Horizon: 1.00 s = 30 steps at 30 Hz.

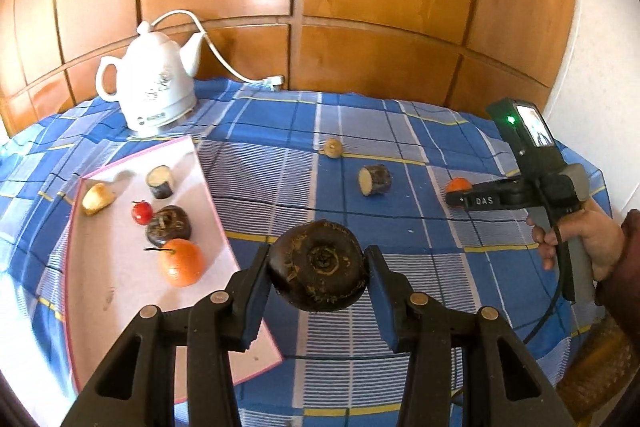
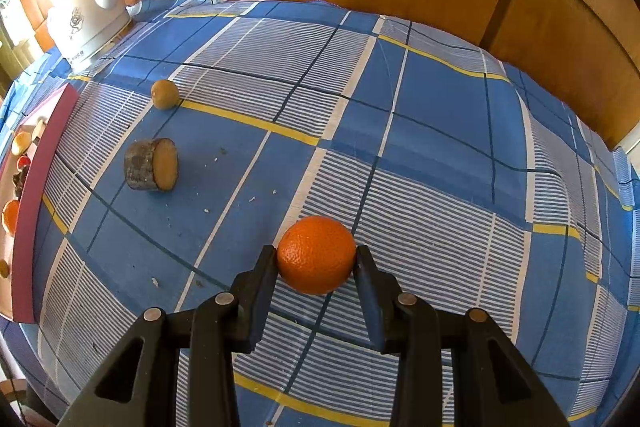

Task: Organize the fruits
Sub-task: 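Carry the dark round fruit into the tray and open the left gripper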

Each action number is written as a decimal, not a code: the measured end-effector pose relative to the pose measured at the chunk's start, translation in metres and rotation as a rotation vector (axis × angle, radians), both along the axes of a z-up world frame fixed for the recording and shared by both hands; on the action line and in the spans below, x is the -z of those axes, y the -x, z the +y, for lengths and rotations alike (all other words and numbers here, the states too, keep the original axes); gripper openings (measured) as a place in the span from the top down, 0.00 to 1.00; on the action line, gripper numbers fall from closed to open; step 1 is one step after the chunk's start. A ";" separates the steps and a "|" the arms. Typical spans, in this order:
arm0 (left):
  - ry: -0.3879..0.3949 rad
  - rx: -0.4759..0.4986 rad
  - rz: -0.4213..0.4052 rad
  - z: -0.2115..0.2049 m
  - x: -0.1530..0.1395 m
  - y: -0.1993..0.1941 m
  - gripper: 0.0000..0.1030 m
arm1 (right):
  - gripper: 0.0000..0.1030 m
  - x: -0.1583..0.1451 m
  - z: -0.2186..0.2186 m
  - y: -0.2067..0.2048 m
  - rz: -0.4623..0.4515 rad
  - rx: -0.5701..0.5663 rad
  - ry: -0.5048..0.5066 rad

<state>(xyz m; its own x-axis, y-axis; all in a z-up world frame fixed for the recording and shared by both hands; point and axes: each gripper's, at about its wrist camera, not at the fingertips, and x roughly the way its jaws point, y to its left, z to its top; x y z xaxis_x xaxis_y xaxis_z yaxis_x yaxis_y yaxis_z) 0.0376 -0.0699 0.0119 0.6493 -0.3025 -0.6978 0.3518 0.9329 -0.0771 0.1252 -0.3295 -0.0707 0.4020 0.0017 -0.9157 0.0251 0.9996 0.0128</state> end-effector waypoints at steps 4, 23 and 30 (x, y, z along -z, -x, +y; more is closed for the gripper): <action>0.000 -0.022 0.001 0.009 0.000 0.001 0.55 | 0.62 0.000 0.001 0.000 -0.001 -0.004 0.007; 0.063 -0.378 0.108 0.153 0.019 -0.059 0.55 | 0.62 -0.001 0.002 0.000 0.001 -0.012 0.020; 0.037 -0.435 0.127 0.185 0.033 -0.097 0.55 | 0.62 0.000 0.002 0.000 0.001 -0.009 0.021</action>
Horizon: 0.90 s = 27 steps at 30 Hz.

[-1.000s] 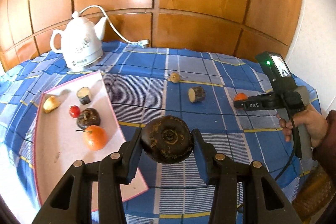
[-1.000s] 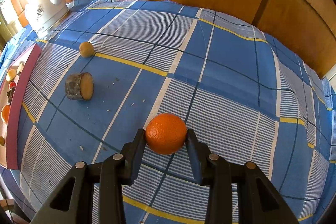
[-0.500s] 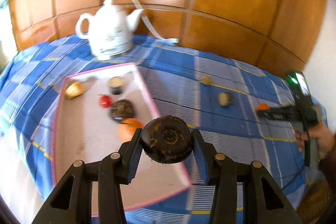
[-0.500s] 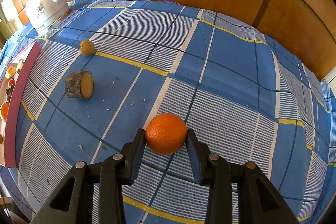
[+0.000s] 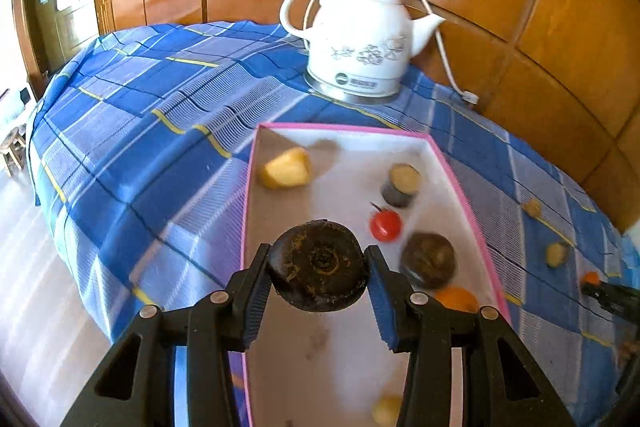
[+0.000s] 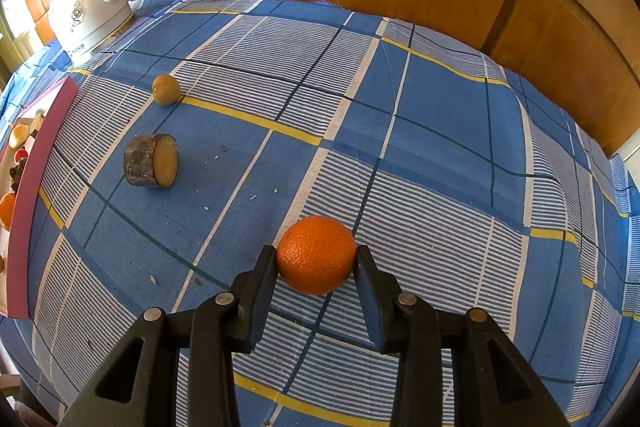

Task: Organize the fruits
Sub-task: 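Carry the dark round fruit into the tray and open the left gripper, then carry the orange toward the tray with the right gripper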

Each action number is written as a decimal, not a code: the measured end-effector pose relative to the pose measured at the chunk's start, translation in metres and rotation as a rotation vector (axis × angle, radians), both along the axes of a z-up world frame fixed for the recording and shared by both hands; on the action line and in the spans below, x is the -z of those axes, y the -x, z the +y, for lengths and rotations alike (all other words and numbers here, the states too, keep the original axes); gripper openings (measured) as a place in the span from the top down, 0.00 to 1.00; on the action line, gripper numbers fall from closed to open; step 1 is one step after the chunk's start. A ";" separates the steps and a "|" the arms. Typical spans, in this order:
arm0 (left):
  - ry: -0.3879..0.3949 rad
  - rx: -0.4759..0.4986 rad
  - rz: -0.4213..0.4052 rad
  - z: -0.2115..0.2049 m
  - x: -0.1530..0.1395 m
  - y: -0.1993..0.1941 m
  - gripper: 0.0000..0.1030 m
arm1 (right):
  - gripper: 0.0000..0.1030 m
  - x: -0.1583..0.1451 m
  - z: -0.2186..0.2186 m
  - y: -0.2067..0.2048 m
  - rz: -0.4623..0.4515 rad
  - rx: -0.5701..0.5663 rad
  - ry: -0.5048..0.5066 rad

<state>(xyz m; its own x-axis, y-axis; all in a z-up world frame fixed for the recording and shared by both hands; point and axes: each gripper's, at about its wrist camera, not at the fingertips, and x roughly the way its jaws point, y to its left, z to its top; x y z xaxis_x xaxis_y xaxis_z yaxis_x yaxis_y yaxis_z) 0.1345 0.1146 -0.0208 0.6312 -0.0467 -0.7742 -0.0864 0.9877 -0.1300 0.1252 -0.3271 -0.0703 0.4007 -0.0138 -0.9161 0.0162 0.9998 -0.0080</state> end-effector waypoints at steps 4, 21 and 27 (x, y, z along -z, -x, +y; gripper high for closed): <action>-0.027 -0.009 0.000 0.003 0.008 -0.019 0.55 | 0.62 0.000 0.001 0.000 0.000 0.002 0.001; -0.056 -0.071 -0.063 -0.010 -0.009 0.019 0.42 | 0.62 0.000 0.003 0.001 -0.003 -0.004 0.018; -0.064 -0.010 -0.104 -0.030 -0.024 0.046 0.42 | 0.62 -0.001 0.004 0.001 -0.005 -0.007 0.026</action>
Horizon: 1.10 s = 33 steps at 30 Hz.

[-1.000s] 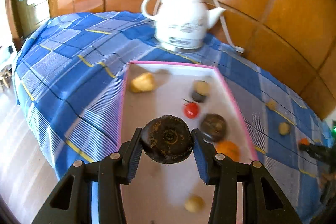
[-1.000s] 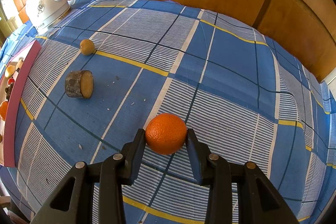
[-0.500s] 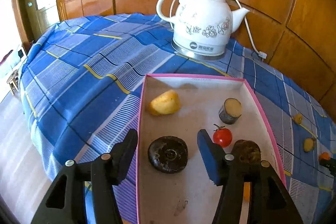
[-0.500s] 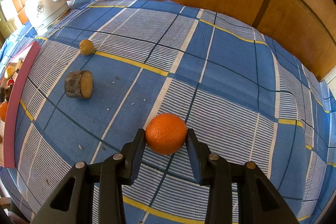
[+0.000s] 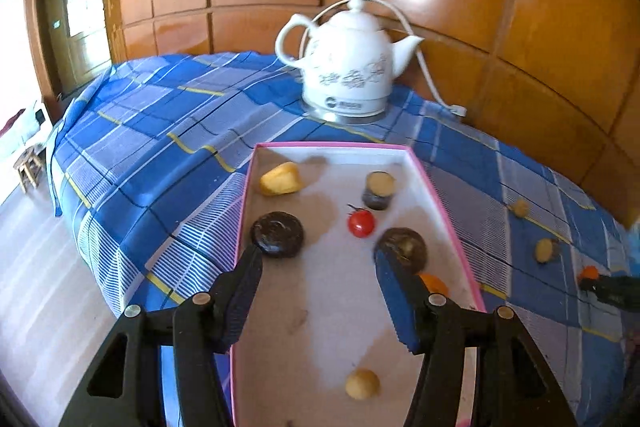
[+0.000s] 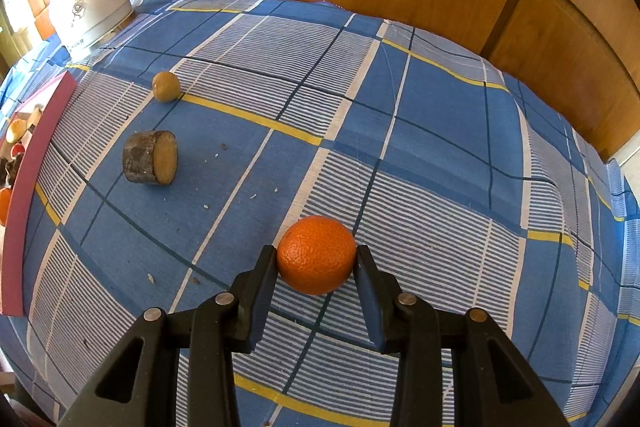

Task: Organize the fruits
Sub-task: 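Carry the orange toward the tray with the right gripper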

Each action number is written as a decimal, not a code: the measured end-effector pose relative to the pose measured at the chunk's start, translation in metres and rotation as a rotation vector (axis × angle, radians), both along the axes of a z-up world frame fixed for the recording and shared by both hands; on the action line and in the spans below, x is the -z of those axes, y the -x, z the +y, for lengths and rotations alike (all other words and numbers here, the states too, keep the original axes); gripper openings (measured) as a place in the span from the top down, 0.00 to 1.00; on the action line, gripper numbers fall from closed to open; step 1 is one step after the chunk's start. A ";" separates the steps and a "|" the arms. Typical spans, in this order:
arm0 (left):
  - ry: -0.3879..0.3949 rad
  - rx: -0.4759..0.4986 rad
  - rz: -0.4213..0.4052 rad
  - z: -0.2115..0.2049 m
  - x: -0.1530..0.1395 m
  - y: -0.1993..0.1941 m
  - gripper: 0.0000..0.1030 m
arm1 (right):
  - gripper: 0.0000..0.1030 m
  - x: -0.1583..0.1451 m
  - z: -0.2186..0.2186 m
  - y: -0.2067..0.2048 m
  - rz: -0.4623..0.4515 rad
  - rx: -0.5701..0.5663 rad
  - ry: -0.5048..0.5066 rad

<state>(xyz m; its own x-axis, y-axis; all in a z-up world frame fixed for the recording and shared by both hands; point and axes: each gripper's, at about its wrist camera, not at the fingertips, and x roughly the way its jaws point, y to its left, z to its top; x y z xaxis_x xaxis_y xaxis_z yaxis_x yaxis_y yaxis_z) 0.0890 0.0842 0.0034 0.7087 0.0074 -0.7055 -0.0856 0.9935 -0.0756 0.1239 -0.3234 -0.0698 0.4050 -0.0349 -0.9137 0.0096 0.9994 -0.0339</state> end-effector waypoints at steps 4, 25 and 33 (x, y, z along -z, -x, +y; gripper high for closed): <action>-0.004 0.026 -0.015 -0.008 -0.006 0.013 0.42 | 0.62 0.000 0.000 0.000 0.000 -0.001 0.001; -0.012 0.045 -0.005 -0.018 -0.006 0.036 0.42 | 0.62 -0.001 0.001 0.000 -0.001 -0.004 0.007; -0.015 0.023 -0.011 -0.008 -0.007 0.041 0.42 | 0.62 -0.002 0.002 0.001 -0.003 -0.007 0.015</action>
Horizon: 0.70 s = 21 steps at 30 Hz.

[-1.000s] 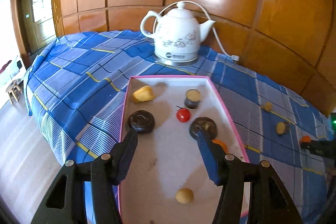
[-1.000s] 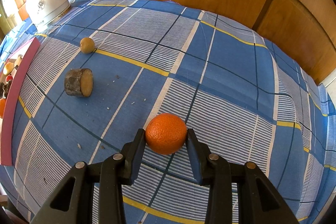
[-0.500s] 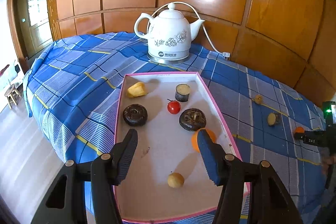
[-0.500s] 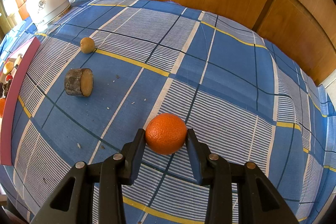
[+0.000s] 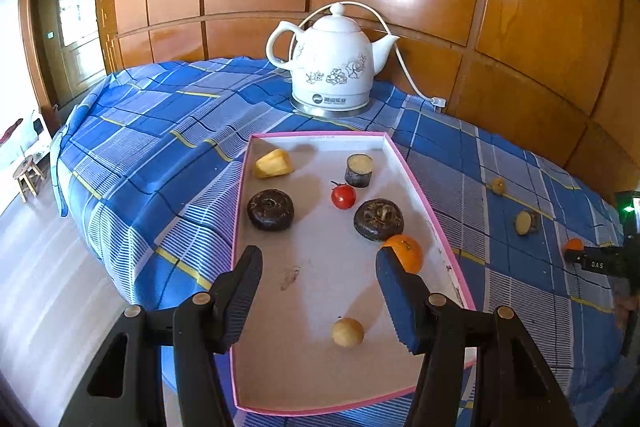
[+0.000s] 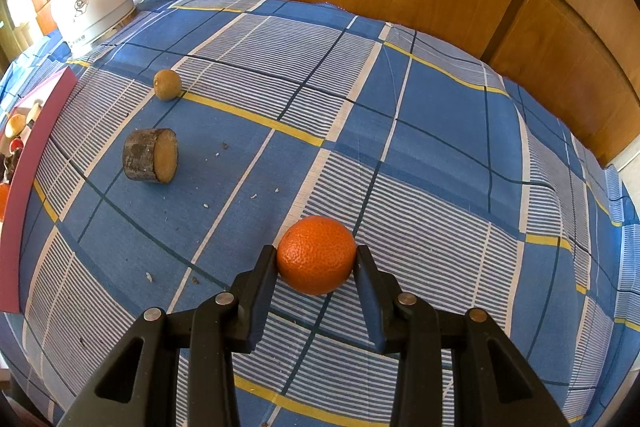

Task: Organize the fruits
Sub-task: 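Carry the orange toward the tray with the right gripper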

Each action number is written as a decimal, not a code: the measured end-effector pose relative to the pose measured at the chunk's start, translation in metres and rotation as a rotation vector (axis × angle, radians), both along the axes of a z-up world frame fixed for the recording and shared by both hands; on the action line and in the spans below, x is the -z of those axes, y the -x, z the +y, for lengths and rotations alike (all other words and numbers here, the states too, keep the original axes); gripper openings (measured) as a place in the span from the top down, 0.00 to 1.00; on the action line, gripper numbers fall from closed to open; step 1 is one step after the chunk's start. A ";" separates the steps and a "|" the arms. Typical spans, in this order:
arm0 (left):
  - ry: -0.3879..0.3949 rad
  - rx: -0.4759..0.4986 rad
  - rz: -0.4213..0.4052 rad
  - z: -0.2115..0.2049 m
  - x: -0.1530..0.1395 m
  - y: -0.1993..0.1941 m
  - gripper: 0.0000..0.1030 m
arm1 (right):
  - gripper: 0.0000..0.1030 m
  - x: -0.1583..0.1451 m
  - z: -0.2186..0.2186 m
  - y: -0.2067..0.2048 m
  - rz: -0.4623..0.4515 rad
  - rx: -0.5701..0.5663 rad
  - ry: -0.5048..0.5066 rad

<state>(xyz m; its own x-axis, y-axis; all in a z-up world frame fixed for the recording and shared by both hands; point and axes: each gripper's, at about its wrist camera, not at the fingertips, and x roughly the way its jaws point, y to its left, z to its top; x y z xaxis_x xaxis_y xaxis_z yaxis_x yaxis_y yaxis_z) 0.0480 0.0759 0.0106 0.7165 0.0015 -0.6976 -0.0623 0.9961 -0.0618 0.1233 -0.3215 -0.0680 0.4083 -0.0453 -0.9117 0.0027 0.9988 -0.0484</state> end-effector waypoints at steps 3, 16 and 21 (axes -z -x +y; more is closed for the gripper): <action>0.004 -0.006 -0.001 0.003 0.000 0.001 0.42 | 0.62 0.000 0.000 0.000 -0.001 -0.003 0.005; 0.016 -0.024 -0.001 0.015 0.002 0.005 0.42 | 0.62 -0.001 0.003 0.001 -0.003 -0.009 0.024; 0.022 -0.024 -0.004 0.017 0.002 0.006 0.42 | 0.62 -0.004 0.007 0.000 0.011 -0.012 0.009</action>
<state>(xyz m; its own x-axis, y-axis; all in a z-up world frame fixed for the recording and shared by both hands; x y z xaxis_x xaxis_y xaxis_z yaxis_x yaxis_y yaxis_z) 0.0423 0.0928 0.0089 0.7196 0.0030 -0.6944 -0.0858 0.9927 -0.0845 0.1230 -0.3148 -0.0639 0.3989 -0.0482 -0.9157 -0.0099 0.9983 -0.0569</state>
